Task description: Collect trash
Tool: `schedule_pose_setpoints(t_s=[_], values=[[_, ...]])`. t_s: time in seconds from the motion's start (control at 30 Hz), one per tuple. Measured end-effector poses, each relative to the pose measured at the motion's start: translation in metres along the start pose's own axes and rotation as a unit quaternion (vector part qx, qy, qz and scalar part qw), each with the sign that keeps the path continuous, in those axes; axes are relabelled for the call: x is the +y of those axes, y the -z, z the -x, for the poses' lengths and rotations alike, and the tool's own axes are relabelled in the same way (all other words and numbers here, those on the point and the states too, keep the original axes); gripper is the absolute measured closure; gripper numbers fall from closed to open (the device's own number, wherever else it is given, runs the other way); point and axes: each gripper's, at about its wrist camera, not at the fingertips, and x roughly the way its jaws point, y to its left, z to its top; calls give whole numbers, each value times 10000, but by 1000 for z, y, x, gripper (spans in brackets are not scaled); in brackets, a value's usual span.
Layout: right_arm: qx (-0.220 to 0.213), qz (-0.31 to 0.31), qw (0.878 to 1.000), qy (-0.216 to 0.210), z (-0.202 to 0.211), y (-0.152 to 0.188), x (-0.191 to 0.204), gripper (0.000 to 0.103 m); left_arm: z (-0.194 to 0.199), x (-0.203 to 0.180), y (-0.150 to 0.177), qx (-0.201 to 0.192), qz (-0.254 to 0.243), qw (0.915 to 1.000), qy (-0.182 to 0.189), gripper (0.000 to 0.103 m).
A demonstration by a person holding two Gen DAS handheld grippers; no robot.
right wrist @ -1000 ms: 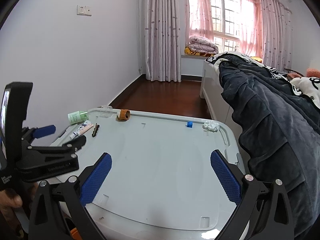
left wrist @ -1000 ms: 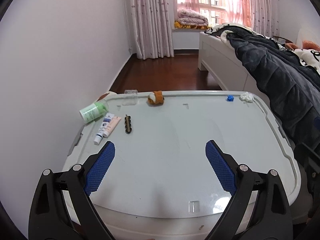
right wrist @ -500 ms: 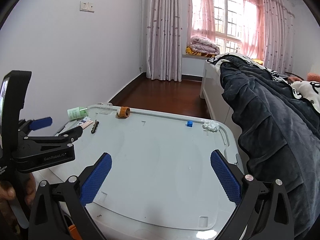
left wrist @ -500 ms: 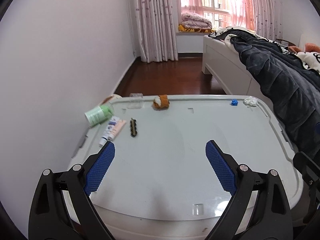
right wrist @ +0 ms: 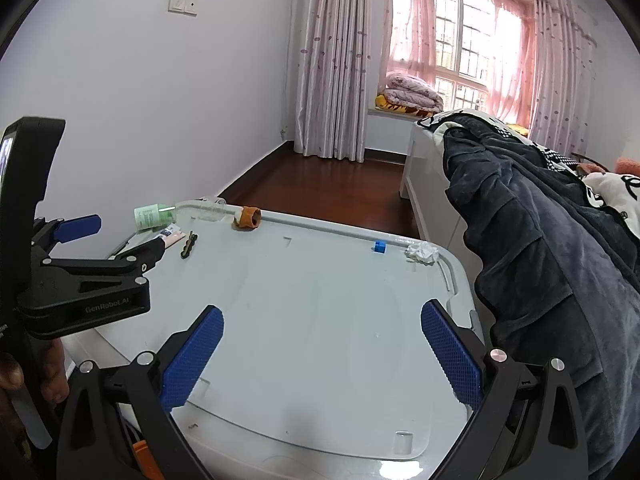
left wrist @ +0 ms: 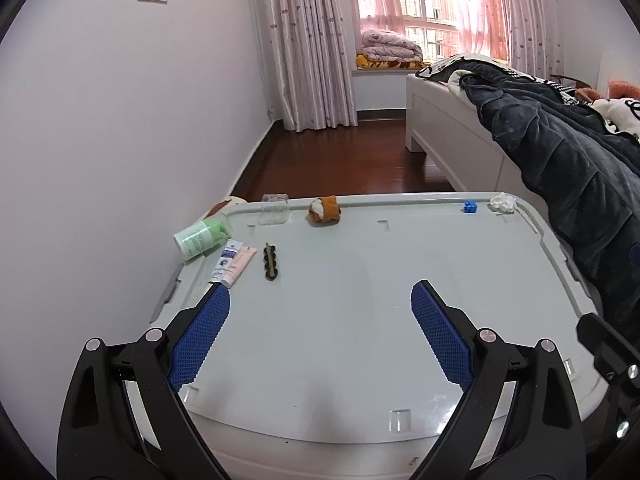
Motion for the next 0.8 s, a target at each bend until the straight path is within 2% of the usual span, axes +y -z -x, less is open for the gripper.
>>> schedule_pose_setpoints(t_s=[0.27,0.47,0.73,0.8], values=[[6,95,9999,44,0,1,3,5,4,4,-1,-98,112,9998,99,13],[56,152,9999,29,-2,1,5,5,10,2,-3,-291,51,9996,39,13],[82,233,9997,44,-4,3,8,5,16,5,-5,-478,132,9986,208,13],[83,241,9997,39,-4,3,8,5,20,5,-5,-629,137,9977,209,13]])
